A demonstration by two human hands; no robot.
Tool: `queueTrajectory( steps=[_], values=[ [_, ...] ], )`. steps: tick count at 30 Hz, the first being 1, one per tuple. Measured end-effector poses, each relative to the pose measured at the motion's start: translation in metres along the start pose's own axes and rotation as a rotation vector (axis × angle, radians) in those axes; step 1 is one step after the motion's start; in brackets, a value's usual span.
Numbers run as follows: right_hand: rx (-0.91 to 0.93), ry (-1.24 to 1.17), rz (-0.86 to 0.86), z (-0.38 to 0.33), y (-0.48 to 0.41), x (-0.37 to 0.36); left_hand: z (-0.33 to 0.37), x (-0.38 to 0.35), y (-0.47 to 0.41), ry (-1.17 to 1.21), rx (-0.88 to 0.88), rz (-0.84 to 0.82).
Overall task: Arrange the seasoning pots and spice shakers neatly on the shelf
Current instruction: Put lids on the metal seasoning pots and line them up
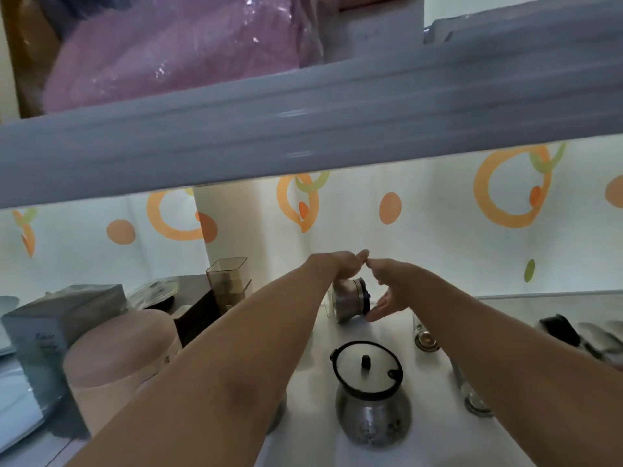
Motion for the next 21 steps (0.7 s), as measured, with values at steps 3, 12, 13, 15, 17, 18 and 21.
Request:
queueTrajectory(
  steps=[3, 12, 13, 15, 17, 18, 21],
  values=[
    [0.012, -0.26, -0.015, 0.002, 0.001, -0.009, 0.001, -0.01, -0.004, 0.077, 0.036, -0.08],
    [-0.133, -0.716, 0.038, 0.011, 0.016, -0.007, 0.001, -0.003, 0.008, 0.39, 0.02, -0.074],
    [-0.14, -0.719, 0.038, 0.013, 0.017, -0.009, 0.0, -0.005, 0.009, 0.422, 0.016, -0.074],
    [-0.14, -0.734, 0.066, 0.013, 0.02, -0.011, -0.002, -0.011, 0.008, 0.473, 0.031, -0.058],
    [-0.114, -0.768, 0.078, 0.011, 0.017, -0.012, -0.006, -0.013, 0.011, 0.524, 0.062, -0.029],
    [-0.092, -0.788, 0.089, 0.009, 0.016, -0.012, -0.008, -0.013, 0.014, 0.568, 0.075, -0.022],
    [-0.032, -0.783, 0.122, 0.003, 0.013, -0.012, -0.016, -0.01, 0.022, 0.703, 0.109, 0.007]
  ],
)
Point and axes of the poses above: each hand's wrist, its own y-axis away from the middle knuckle, its own x-axis out of the back of the hand, z = x × y, the point moved 5 cm from there along -y, towards the middle knuckle, and after that the axes turned 15 degrees about -y, right-handed, at the moved point
